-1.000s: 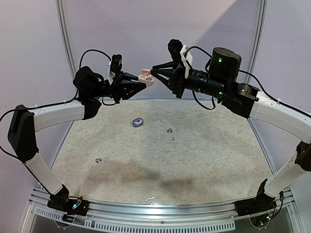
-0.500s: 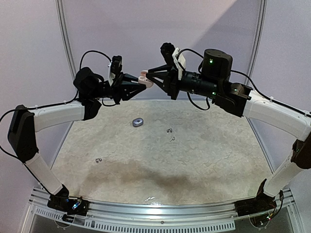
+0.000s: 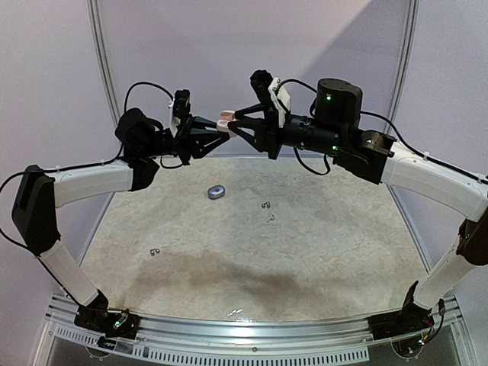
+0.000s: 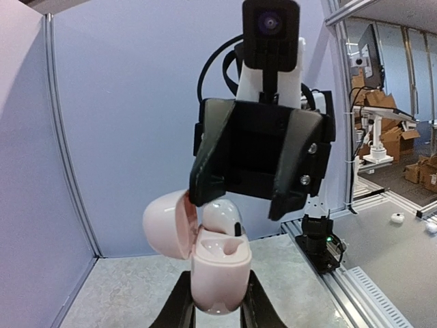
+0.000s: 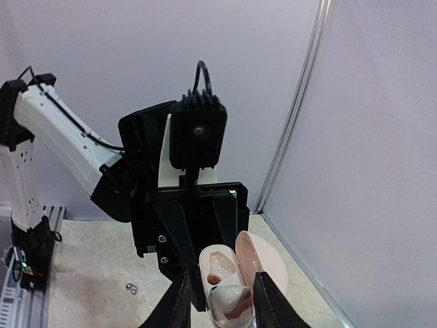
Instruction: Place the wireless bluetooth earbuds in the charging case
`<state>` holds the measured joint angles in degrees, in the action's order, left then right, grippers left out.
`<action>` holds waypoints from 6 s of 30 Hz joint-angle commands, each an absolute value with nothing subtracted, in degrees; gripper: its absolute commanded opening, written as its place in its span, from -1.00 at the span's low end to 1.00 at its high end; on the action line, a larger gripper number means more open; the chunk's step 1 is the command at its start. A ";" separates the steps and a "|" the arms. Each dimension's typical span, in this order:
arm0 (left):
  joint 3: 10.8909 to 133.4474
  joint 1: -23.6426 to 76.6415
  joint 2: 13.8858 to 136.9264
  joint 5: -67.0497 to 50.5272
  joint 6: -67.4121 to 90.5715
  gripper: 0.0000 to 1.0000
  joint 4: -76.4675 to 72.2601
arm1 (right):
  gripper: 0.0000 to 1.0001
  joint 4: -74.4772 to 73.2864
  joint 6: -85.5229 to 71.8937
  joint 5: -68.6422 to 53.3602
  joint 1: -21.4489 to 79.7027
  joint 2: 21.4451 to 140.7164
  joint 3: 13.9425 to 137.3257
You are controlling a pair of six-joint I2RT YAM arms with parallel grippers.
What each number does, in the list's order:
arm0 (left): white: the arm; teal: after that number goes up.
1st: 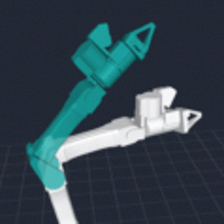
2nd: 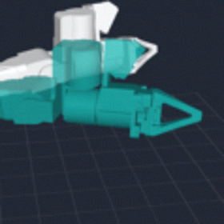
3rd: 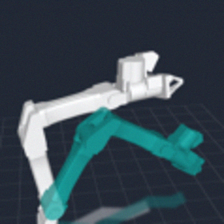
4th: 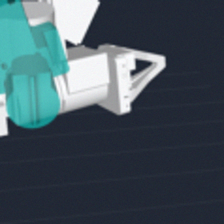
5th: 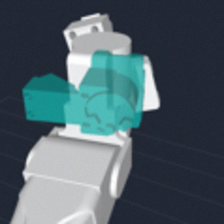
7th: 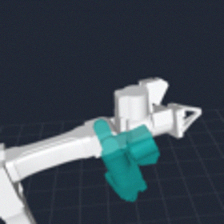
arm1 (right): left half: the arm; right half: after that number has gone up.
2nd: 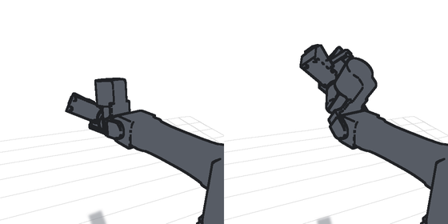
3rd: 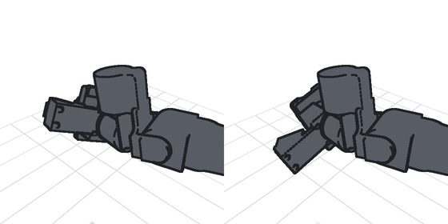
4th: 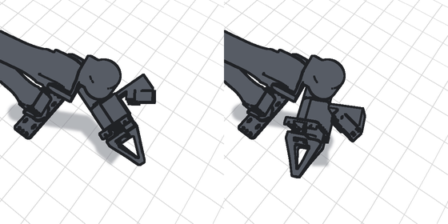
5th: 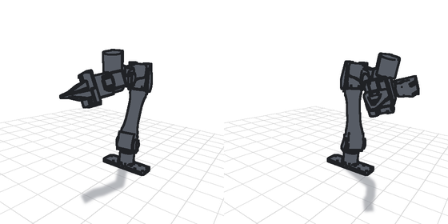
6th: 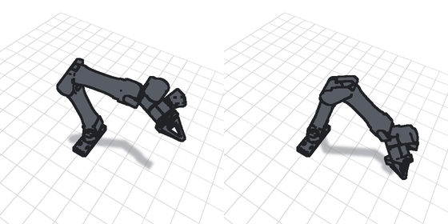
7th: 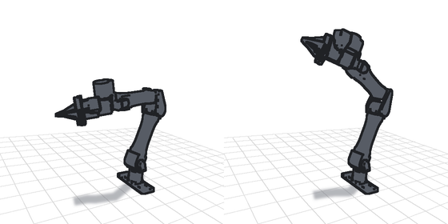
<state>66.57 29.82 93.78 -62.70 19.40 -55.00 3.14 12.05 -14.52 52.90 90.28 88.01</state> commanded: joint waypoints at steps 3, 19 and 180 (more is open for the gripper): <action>63.66 29.44 91.82 -57.68 11.53 -1.00 -53.47 | -0.11 8.47 7.22 -13.49 52.74 88.82 90.96; 54.12 31.79 90.09 -35.74 -15.42 -1.00 -60.55 | -0.02 -13.32 -17.43 18.22 56.74 92.80 101.19; 56.87 30.50 87.73 -68.40 -17.53 -1.00 -38.41 | -1.00 -40.26 30.33 -10.52 60.96 98.22 110.44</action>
<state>55.92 30.96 88.66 -67.72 -16.36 -39.97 -38.70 30.04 -11.31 60.69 98.02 109.12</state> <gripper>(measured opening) 0.189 0.120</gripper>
